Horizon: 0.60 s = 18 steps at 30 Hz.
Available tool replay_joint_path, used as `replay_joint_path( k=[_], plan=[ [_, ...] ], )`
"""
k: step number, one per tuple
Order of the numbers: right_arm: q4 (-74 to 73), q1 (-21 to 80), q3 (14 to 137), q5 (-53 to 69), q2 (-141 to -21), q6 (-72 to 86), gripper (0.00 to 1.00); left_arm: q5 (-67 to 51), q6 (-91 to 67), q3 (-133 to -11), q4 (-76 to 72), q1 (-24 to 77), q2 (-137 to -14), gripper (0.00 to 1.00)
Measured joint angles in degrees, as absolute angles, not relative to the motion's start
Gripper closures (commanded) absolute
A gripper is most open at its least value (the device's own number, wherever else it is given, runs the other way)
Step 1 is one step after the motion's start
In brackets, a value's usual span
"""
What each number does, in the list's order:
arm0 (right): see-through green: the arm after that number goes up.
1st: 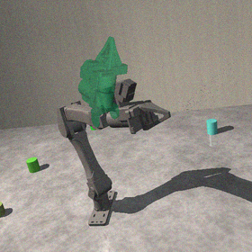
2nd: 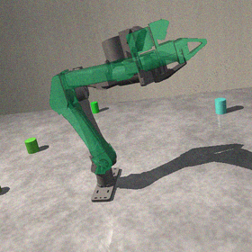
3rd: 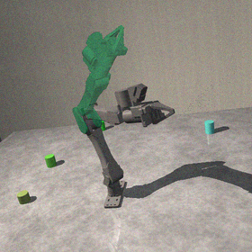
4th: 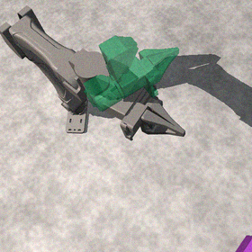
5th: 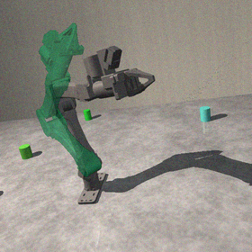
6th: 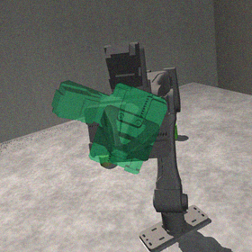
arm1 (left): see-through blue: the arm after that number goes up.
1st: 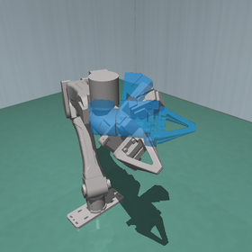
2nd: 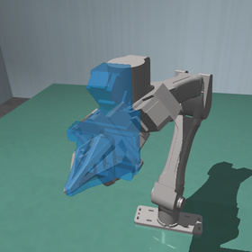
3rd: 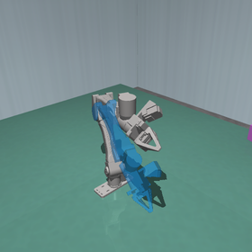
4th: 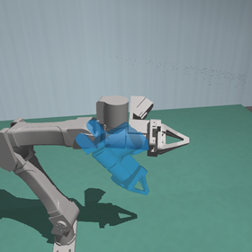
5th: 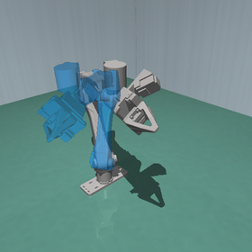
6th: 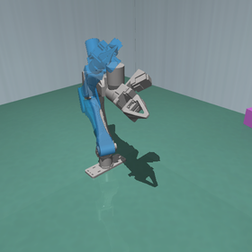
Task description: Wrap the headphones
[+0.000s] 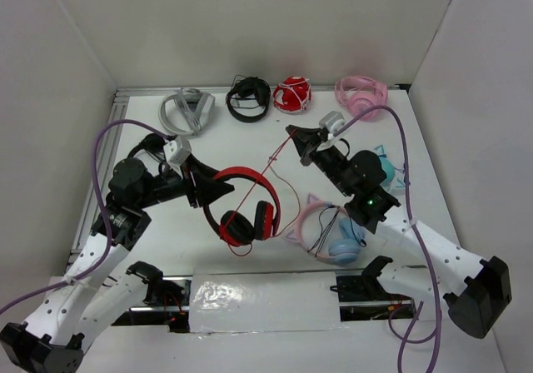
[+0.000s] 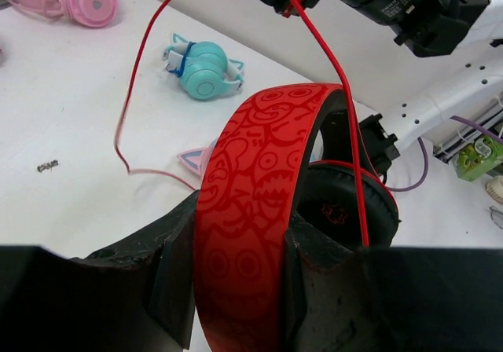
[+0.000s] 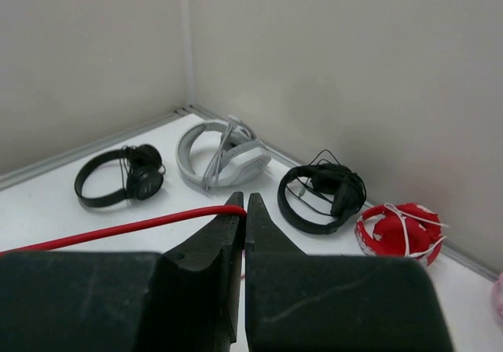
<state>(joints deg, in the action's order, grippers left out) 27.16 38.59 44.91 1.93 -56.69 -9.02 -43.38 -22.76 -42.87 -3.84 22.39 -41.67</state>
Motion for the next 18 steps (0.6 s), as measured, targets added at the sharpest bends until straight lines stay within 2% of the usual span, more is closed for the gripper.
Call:
replay_joint_path(
  k=[9,18],
  plan=[
    [33.87,36.88,37.08,-1.78,-51.03,-2.59,1.0,-40.21,-24.45,-42.87,-2.11,22.39,-41.08,1.0],
    [34.04,34.41,35.11,-2.2,-48.88,-0.6,1.0,-37.85,-25.96,-43.13,-1.63,22.39,-40.99,1.0]
  ],
)
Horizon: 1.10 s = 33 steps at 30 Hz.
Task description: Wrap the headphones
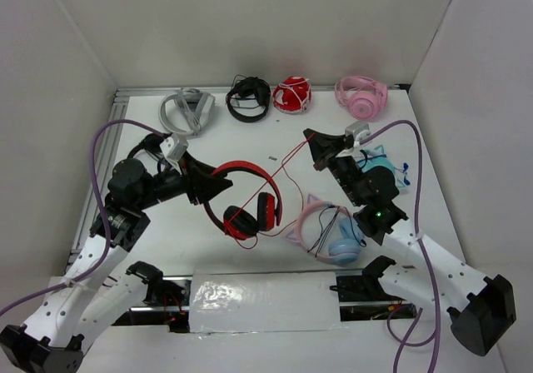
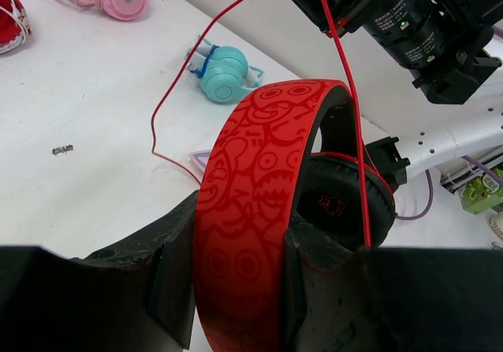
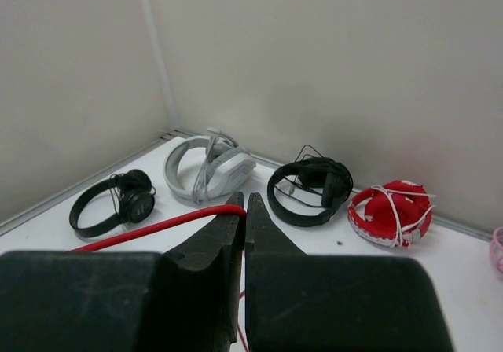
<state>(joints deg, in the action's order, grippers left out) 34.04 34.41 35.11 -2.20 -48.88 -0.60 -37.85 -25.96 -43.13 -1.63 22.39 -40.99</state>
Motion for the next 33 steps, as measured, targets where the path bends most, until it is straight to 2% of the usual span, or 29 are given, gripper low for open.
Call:
replay_joint_path(
  k=[15,20,29,33],
  plan=[
    [33.23,31.83,36.4,3.79,-57.52,1.91,1.0,-38.79,-29.02,-42.59,-4.12,22.28,-42.02,1.0],
    [33.91,31.79,40.64,12.29,-64.45,2.17,0.88,-39.64,-31.81,-42.19,-8.03,22.2,-41.98,1.0],
    [39.09,37.63,47.42,25.02,-77.84,4.86,0.84,-46.19,-40.86,-43.05,-20.45,22.33,-41.95,1.0],
    [43.0,40.93,49.21,27.31,-81.91,5.76,0.78,-48.88,-45.5,-44.31,-25.87,22.63,-42.39,1.0]
  ],
)
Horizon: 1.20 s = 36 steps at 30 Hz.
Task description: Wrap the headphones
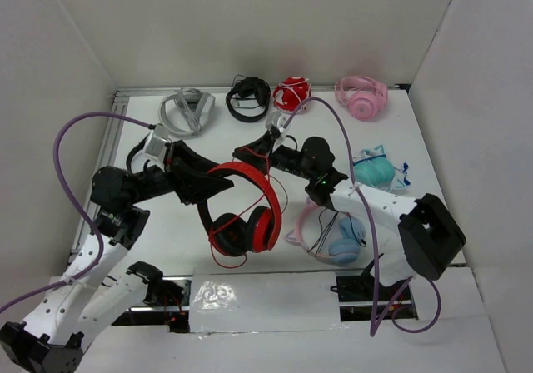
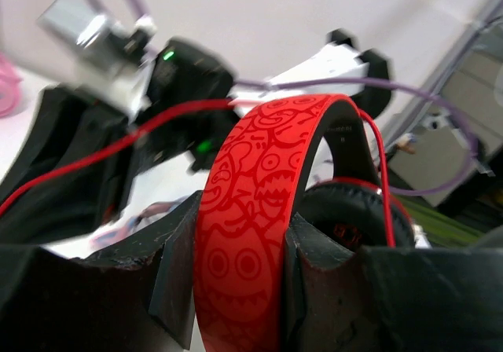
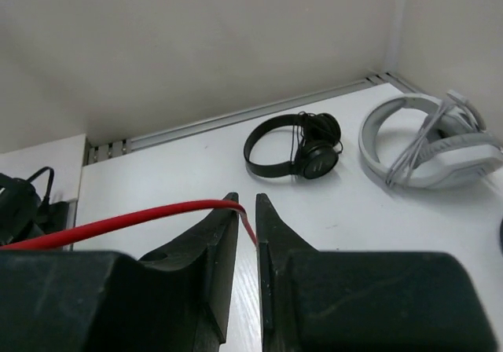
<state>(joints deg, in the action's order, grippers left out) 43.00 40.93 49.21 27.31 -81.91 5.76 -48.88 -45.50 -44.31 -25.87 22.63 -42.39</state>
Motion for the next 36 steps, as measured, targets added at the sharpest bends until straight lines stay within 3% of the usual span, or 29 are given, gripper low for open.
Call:
replay_joint_path(
  k=[9,27,29,33,36],
  plan=[
    [49.36,42.41,53.36,32.42,-88.9,10.28,0.74,-49.08,-50.06,-47.4,-29.12,22.74,-42.13,1.0],
    [54.57,46.63,58.11,34.06,-107.0,18.52,0.7,-35.88,-55.68,-58.04,-24.27,22.76,-44.53,1.0],
    [54.78,46.63,58.06,34.63,-108.31,19.51,0.72,-34.61,-55.77,-60.82,-22.13,22.76,-45.56,1.0],
    [56.31,46.85,55.05,35.97,-109.49,21.23,1.0,-29.56,-57.25,-64.2,-20.58,22.81,-47.92,1.0],
    [56.36,47.88,52.51,36.58,-109.49,21.56,1.0,-24.73,-59.92,-64.27,-18.72,22.81,-49.23,1.0]
  ],
)
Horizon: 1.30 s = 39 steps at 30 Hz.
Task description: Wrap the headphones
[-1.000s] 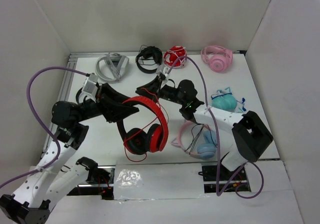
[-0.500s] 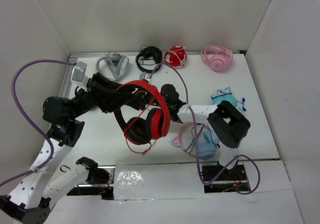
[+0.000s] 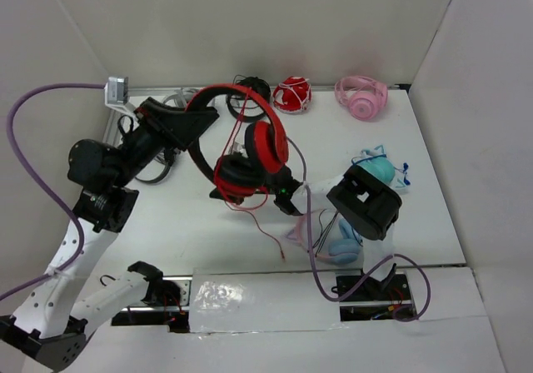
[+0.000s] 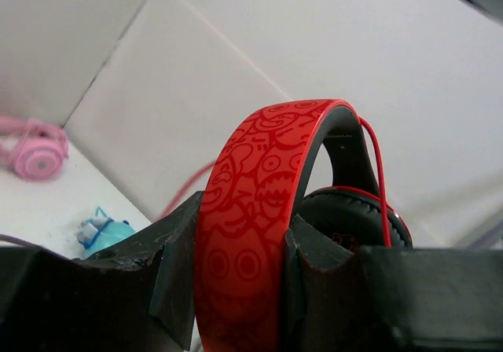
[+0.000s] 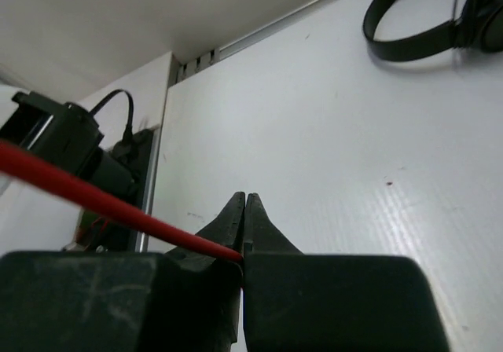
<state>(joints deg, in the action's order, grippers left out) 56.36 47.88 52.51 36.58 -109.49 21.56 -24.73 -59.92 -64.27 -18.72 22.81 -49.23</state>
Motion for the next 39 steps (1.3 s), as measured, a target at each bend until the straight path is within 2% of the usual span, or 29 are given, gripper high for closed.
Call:
replay_joint_path(
  k=[7,14,19,23,27,31,35,39],
  plan=[
    [55.33,52.62,45.58,35.66,-107.81,21.43,1.0,-8.49,-69.54,-64.62,-7.77,23.07,-53.45,1.0],
    [48.12,59.44,39.92,27.42,-100.07,20.58,1.0,16.4,-70.26,-67.09,-2.13,25.34,-59.99,1.0],
    [37.15,65.63,39.94,16.01,-89.93,17.82,1.0,31.77,-62.54,-69.76,-3.01,26.96,-68.1,1.0],
    [26.52,68.82,39.88,6.52,-78.17,15.25,1.0,40.01,-49.39,-67.92,-12.71,27.2,-73.78,1.0],
    [14.74,71.68,40.27,-6.92,-66.65,13.5,1.0,42.17,-41.15,-65.41,-19.68,26.39,-76.75,1.0],
    [4.03,73.36,40.91,-20.99,-59.94,12.71,1.0,39.18,-45.41,-65.73,-13.21,23.11,-77.01,1.0],
    [-3.79,73.52,42.02,-32.01,-57.04,11.75,1.0,33.06,-46.85,-65.39,-8.43,18.79,-77.01,1.0],
    [-7.97,73.84,44.69,-41.95,-57.01,9.23,1.0,26.39,-42.3,-61.41,-12.91,17.58,-76.42,1.0]
  ],
)
